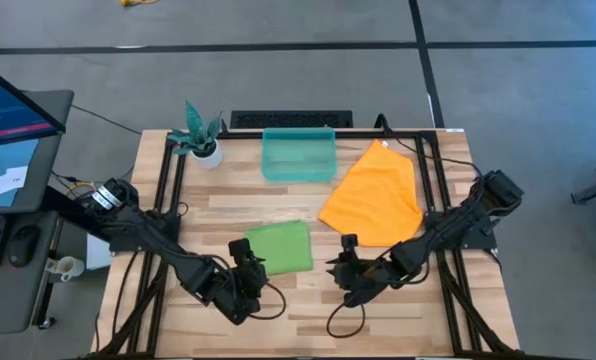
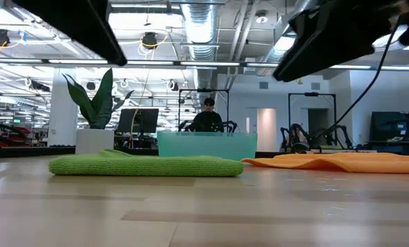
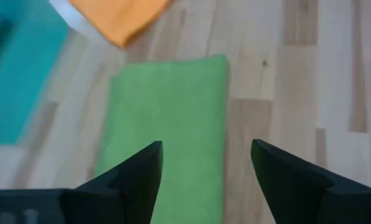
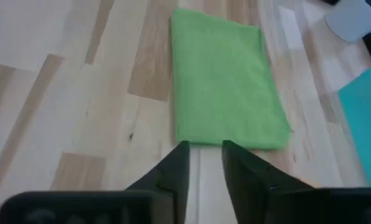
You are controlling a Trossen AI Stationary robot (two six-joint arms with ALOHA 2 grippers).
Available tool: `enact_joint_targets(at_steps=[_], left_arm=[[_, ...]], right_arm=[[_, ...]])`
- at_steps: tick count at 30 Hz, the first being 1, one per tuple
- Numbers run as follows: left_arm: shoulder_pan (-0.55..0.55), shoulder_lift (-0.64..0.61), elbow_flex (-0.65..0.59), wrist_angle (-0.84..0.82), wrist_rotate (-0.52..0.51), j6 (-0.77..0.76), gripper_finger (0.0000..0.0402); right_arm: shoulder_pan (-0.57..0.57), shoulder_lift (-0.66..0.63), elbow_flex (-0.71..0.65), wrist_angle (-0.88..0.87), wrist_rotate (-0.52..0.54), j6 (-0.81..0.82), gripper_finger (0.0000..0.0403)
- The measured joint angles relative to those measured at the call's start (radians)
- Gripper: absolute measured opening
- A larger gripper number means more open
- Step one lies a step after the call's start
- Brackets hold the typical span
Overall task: Roll microfiber towels into tight, uniform cylinder then place into a basket
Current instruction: Roll the green towel
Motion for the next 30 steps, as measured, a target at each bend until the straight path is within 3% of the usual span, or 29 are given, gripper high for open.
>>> enact_joint_targets(at_steps=[11, 20, 30], left_arm=[[-0.058, 0.003, -0.219, 0.202, -0.015, -0.078, 0.0236], [-0.066, 0.003, -0.359, 0.372, 0.001, -0.101, 0.0230], [-0.063, 0.100, -0.364, 0.385, -0.010, -0.090, 0.0230]], right_arm=[[-0.033, 0.211, -0.001, 0.226, -0.001, -0.172, 0.0190], [-0.089, 0.236, 0.000, 0.285, -0.073, -0.171, 0.0198], [-0.151, 0.236, 0.000, 0.334, -0.180, -0.155, 0.0197]])
